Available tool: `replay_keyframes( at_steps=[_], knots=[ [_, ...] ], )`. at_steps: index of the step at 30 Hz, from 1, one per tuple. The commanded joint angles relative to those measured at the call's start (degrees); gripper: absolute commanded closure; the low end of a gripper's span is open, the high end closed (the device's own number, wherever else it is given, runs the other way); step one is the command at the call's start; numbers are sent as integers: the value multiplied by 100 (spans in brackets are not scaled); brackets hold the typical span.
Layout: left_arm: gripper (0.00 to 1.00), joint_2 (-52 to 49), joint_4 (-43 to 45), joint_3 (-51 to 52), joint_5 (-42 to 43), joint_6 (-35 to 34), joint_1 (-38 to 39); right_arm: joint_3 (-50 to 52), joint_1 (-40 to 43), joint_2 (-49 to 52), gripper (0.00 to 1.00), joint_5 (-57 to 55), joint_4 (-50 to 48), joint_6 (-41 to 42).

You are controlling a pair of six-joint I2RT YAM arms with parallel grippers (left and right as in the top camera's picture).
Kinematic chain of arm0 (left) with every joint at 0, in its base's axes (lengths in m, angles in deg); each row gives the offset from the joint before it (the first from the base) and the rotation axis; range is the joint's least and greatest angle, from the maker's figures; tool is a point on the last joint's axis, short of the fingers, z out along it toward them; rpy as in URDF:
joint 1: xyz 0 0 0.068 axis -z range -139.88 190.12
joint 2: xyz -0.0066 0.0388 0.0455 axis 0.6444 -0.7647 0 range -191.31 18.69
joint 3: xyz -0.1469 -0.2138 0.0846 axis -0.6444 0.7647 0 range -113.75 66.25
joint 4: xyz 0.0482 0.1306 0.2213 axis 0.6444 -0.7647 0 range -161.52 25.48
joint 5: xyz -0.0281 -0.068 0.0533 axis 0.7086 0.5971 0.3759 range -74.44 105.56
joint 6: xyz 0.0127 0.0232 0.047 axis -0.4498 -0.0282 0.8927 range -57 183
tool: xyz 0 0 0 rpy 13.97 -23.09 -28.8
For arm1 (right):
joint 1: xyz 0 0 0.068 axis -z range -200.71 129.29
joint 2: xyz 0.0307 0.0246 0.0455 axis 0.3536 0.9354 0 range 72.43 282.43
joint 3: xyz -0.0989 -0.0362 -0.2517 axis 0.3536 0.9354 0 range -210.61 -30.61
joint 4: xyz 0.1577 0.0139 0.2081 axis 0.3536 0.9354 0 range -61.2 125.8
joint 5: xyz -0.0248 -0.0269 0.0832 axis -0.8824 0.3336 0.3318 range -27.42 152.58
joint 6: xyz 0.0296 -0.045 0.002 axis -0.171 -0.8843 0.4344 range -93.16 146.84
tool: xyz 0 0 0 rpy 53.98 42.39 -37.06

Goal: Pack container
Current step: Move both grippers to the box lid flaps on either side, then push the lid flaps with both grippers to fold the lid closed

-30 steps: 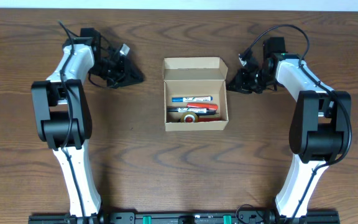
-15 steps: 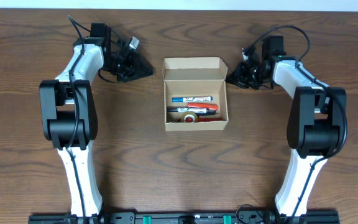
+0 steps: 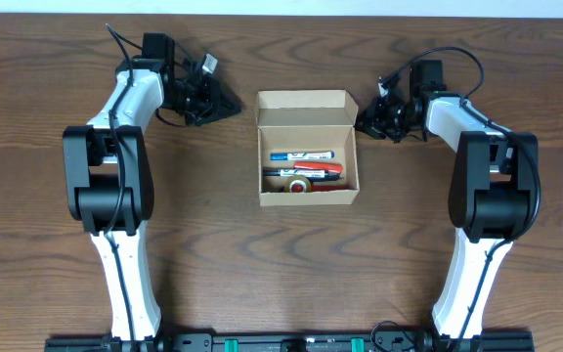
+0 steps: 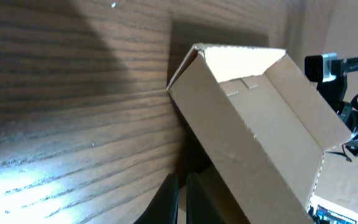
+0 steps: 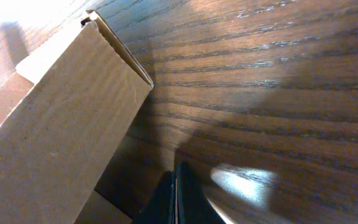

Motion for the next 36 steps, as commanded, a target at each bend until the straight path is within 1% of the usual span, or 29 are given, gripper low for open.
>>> replay_keyframes(
  at_steps=[1,5,10,15,19,22,26,29,33,36],
  knots=[
    [94,-11,98,24,-24,-186,94,-50,24,175,99,22,0,74],
    [94,-52,299,24,-20,-404,245,-50,24,175,99,22,-13,72],
    [94,-203,337,24,26,-669,374,-50,24,175,99,22,-13,61],
    [94,-470,269,24,472,-695,400,-50,26,175,99,20,-15,31],
    [94,-575,-13,24,476,-592,411,-50,28,175,99,20,-15,31],
    [94,-573,-59,24,505,-496,431,-50,28,175,99,20,-15,31],
    [94,-573,-48,22,754,-494,444,-50,28,175,99,33,-17,26],
    [94,-557,-48,17,894,-389,444,-50,28,175,99,337,-63,-127],
    [94,-527,-59,-39,1088,-249,442,-50,28,175,99,699,-190,-127],
    [94,-518,-76,-114,1237,-173,444,-50,24,175,99,1154,-354,-299]
  ],
)
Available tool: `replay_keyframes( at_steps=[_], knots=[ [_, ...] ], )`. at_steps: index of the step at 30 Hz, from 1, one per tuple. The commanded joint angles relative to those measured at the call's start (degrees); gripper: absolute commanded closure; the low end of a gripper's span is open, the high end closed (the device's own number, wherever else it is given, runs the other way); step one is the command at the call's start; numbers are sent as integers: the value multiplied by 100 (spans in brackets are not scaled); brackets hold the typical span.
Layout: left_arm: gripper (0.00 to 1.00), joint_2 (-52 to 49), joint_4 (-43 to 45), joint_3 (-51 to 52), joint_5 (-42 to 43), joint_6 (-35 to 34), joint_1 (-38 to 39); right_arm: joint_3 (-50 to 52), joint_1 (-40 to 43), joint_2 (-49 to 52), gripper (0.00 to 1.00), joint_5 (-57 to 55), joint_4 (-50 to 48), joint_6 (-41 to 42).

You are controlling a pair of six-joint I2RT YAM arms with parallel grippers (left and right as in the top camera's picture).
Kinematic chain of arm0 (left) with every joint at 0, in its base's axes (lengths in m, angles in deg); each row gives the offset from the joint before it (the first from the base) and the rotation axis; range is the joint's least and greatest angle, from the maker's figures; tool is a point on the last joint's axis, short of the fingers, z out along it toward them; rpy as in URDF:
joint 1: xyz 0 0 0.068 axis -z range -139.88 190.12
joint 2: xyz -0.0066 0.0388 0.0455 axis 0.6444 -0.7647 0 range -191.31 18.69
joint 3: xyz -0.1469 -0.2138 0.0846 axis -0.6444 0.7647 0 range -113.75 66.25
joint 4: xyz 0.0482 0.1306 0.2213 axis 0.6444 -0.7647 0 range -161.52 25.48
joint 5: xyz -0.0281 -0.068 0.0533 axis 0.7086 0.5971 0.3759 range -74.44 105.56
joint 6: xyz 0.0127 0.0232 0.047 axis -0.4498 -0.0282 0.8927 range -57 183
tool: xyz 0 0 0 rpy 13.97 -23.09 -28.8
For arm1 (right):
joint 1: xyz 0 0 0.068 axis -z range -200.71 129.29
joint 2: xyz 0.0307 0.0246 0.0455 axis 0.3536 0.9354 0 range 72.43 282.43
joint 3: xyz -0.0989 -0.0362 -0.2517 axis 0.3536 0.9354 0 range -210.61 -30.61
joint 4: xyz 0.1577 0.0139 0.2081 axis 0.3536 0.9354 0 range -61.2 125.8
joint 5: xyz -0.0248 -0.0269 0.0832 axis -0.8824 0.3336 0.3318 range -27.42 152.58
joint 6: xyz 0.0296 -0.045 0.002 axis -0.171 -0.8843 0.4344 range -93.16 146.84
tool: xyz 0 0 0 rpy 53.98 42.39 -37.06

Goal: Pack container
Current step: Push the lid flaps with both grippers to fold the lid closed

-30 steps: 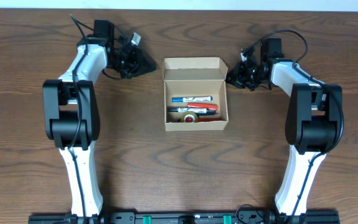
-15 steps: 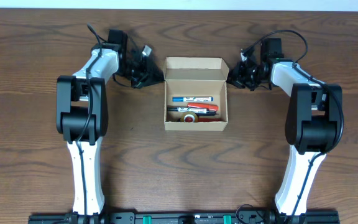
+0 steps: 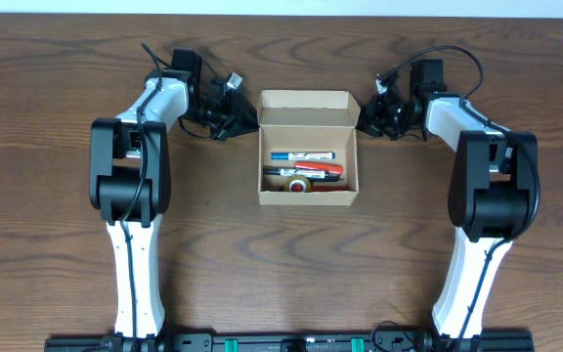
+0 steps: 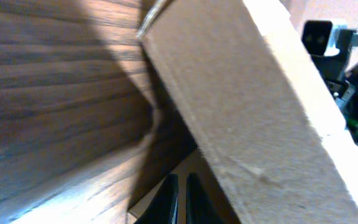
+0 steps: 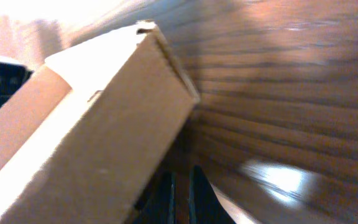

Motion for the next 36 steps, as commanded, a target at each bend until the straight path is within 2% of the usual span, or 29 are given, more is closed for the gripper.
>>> replay_keyframes(
  at_steps=[1,11,22,36],
  knots=[
    [94,46,-52,-140,328,232,13,-50,20,129,99,726,-118,-247],
    [94,125,-118,-219,546,387,13,-50,20,129,99,1657,-374,-643],
    [94,815,-114,-219,479,494,13,-50,22,129,99,2640,-737,-846],
    [94,1615,-170,-219,385,638,92,-50,24,129,99,2697,-717,-841]
  ],
)
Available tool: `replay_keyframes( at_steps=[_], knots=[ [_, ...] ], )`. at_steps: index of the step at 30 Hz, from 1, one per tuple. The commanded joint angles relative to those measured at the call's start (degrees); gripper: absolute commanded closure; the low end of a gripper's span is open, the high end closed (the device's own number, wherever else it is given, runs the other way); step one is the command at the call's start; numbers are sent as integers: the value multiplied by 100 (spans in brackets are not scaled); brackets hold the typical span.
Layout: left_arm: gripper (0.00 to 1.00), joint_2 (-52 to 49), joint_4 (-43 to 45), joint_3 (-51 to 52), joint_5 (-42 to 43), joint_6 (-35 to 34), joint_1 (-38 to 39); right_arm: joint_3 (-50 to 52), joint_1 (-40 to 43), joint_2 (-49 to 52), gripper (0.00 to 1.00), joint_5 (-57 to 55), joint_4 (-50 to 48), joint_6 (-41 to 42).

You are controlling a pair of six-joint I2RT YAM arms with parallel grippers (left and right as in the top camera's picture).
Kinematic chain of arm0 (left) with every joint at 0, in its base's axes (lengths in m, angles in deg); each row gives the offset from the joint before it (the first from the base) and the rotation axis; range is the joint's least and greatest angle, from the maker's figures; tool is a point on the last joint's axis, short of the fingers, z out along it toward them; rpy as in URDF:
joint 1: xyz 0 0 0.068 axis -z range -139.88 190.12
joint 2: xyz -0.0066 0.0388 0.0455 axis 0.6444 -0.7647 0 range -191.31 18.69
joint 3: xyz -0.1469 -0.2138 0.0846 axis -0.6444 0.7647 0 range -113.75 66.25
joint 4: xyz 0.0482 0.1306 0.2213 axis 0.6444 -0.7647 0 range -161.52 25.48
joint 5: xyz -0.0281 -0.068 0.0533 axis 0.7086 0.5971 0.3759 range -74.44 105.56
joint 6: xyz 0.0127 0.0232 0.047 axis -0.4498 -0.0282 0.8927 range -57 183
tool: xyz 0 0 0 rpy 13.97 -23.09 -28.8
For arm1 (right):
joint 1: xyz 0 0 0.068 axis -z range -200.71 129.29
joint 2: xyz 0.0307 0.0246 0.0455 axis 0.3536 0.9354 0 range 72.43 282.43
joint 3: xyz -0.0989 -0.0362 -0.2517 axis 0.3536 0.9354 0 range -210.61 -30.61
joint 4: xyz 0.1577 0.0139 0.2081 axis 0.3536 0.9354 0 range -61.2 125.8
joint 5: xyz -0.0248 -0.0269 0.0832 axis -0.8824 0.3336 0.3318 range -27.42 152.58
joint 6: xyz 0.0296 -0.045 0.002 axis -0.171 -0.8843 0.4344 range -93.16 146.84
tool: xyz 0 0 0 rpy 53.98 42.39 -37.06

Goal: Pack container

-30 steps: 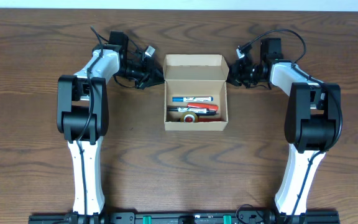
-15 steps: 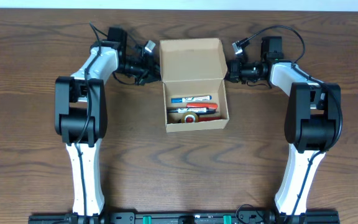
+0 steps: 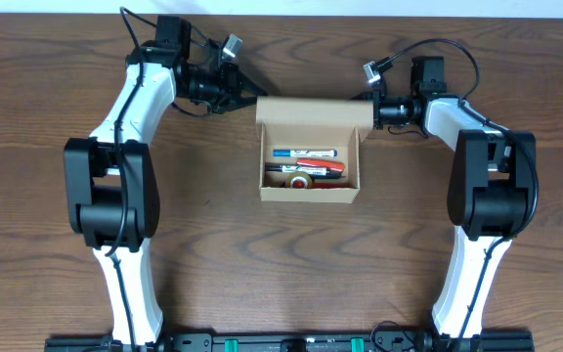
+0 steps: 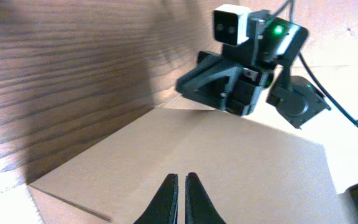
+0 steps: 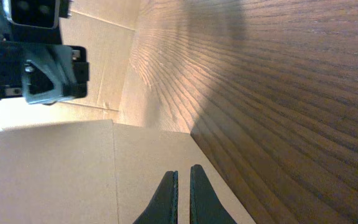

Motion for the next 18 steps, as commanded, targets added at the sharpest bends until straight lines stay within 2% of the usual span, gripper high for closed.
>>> replay_keyframes(
  at_steps=[1,5,6,9,12,15,18],
  knots=[
    [94,339,-122,-153,-17,166,87,-50,24,76,99,197,9,-127],
    [94,584,-826,-153,-267,695,197,-52,24,76,96,186,9,-129],
    [94,671,-1196,-153,-566,1001,245,-50,26,76,90,136,9,-129],
    [94,907,-2146,-153,-1849,1725,374,-50,26,76,82,-118,7,-129],
    [94,1091,-2479,-153,-3014,1818,422,-50,35,76,81,-387,4,-129],
    [94,1257,-2374,-153,-3582,1766,361,-52,61,76,77,-592,-50,-129],
    [71,1368,-2175,-153,-4304,1475,229,-66,109,76,73,-1016,-125,-105]
  ],
)
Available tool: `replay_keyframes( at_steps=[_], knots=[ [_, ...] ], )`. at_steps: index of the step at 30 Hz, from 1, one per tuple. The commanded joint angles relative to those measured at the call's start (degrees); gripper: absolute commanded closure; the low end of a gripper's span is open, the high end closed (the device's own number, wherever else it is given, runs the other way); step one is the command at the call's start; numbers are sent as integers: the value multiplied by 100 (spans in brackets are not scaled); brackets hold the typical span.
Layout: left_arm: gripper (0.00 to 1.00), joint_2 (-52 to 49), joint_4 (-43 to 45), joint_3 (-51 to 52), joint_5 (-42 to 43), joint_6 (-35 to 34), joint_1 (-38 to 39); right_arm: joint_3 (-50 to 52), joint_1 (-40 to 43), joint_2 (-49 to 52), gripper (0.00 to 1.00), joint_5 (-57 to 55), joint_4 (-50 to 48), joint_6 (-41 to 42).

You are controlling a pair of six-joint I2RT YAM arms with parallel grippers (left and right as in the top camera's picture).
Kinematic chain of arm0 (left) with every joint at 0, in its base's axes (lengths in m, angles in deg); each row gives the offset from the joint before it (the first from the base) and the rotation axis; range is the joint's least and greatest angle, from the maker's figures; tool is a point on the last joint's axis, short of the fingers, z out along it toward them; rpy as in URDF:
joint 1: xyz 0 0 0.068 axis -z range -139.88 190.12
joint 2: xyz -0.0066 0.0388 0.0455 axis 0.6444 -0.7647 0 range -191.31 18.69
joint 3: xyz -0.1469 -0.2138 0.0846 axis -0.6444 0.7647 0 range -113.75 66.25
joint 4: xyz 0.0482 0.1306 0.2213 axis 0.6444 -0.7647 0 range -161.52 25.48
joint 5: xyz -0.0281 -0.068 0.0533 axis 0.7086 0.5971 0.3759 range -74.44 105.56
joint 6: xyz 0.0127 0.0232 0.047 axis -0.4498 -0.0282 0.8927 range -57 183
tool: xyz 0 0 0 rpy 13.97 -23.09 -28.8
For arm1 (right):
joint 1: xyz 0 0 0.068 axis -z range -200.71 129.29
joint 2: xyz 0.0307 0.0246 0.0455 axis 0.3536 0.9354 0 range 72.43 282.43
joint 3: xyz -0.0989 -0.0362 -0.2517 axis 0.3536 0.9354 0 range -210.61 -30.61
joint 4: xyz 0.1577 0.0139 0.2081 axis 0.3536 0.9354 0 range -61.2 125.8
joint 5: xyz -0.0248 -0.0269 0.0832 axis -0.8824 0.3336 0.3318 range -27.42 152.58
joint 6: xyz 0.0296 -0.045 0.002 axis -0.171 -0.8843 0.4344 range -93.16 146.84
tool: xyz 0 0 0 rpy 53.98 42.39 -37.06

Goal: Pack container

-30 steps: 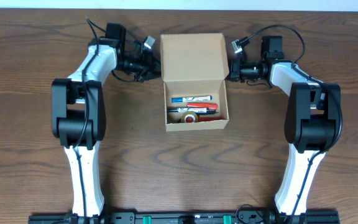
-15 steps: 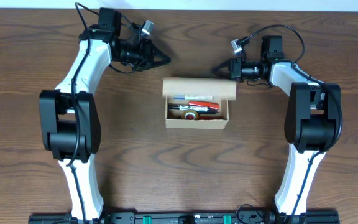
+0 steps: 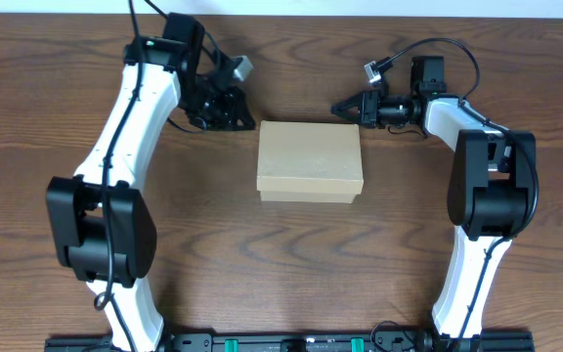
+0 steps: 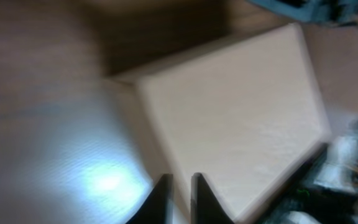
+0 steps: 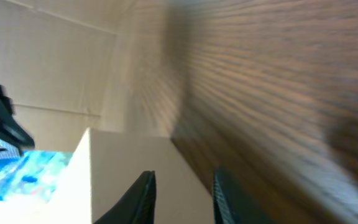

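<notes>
The cardboard box (image 3: 309,161) sits at the table's middle with its lid folded down flat; the markers and tape inside are hidden. My left gripper (image 3: 237,116) hangs just off the box's back left corner, and its fingers are almost together with nothing between them. In the blurred left wrist view my left gripper (image 4: 179,186) points at the lid (image 4: 229,118). My right gripper (image 3: 341,106) is behind the back right corner. The right wrist view shows my right gripper (image 5: 182,183) open above the box top (image 5: 123,180), holding nothing.
The brown wooden table (image 3: 457,274) stretches all round the box. A pale wall strip (image 3: 360,6) runs along the far edge. Cables trail from both wrists at the back.
The upright lid has come down and the box is closed. My right gripper has opened and sits a little back from the box. My left gripper has moved down beside the back left corner.
At first the box lay open with markers and tape showing, and both shut grippers were beside the flat back lid. Then they were at its corners. Then the lid stood raised between them. Now it lies shut over the contents.
</notes>
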Motion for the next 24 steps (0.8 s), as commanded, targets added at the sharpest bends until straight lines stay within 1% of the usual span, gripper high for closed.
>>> replay_keyframes(
  at_steps=[1,3,6,8,10,13,15,17,20,24],
  knots=[
    [68,162,114,-111,-1545,-203,-212,-76,118,76,72,-629,-81,-13],
    [57,170,146,-111,-2262,-424,-326,-157,162,76,69,-1080,-46,-20],
    [50,170,146,-109,-3220,-719,-520,-437,216,76,66,-1849,280,-157],
    [48,170,125,-109,-3451,-739,-675,-833,219,74,65,-2444,898,-496],
    [46,170,35,-105,-3633,-855,-846,-1386,170,74,62,-3220,1742,-999],
    [43,170,-44,-81,-3661,-933,-1082,-2387,26,74,61,-4435,3027,-1379],
    [42,173,-42,-20,-3661,-925,-1152,-2986,-90,74,61,-4913,3676,-1375],
    [42,175,-33,111,-3703,-883,-1172,-3449,-214,66,62,-5134,4162,-1373],
    [42,262,118,535,-3672,-798,-1165,-3871,-446,-50,63,-5506,4640,-1228],
    [42,660,614,1591,-3342,-846,-1161,-3906,-841,-439,63,-6135,4863,-793]
  ],
)
